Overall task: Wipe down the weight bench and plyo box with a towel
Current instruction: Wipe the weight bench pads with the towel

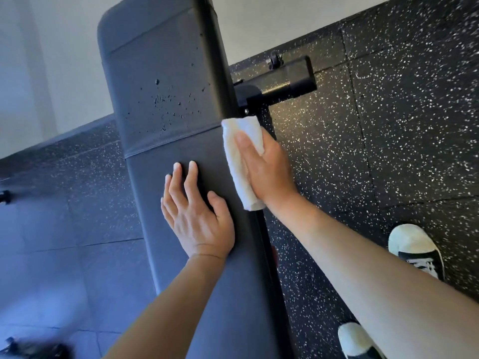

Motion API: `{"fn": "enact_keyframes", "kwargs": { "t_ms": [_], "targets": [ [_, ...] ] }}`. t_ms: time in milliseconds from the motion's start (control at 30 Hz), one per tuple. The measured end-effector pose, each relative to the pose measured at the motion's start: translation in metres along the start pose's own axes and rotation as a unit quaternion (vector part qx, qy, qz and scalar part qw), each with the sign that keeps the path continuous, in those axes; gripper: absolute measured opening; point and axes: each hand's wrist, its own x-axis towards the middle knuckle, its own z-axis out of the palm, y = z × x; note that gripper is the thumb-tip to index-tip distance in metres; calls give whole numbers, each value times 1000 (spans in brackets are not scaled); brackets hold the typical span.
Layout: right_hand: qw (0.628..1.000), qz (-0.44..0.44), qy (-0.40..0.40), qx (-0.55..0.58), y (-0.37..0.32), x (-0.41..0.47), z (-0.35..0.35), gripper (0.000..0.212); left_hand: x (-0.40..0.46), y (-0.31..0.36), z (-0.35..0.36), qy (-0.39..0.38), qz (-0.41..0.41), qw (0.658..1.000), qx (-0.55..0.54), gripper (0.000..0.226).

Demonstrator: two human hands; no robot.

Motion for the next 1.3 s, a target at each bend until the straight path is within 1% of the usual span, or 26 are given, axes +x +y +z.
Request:
{"fn": "enact_keyframes", "kwargs": {
  "t_ms": [67,200,333,400,500,600,700,767,867,967,1033,1133,1300],
  "targets": [
    [1000,-3,2,-5,11,-30,-4,38,0,-1,0,4,-1,1000,-6,66],
    [999,33,-12,-8,51,-123,-21,41,0,1,-1,15,4,1000,-24,64],
    [999,44,-24,-13,79,-201,-33,41,0,-2,-2,19,1,999,-29,62],
    [998,43,-27,-32,79,-206,-36,36,1,-4,-3,8,-2,999,-38,61],
    [998,26,-23,-48,67,-173,-33,37,-17,-5,-5,-18,-4,999,-45,61],
    [999,20,-3,-39,49,-127,-24,45,-72,-15,-10,-28,21,998,-44,63],
    [999,16,14,-36,49,-129,-19,42,-141,-43,-24,-54,53,997,-31,64],
    [999,17,20,-24,61,-164,-22,37,-184,-66,-35,-70,68,995,-18,65],
    [999,43,13,-16,102,-253,-36,33,-236,-86,-43,-91,83,992,11,68],
    [998,67,5,-11,130,-343,-54,31,-243,-90,-43,-83,88,993,8,70],
    [997,72,8,-23,141,-370,-57,28,-241,-88,-42,-81,84,993,5,71],
    [997,66,8,-38,139,-359,-56,40,-244,-88,-44,-76,86,993,1,71],
    [998,29,33,-50,105,-274,-37,36,-245,-89,-43,-63,88,994,-8,71]
  ]
}}
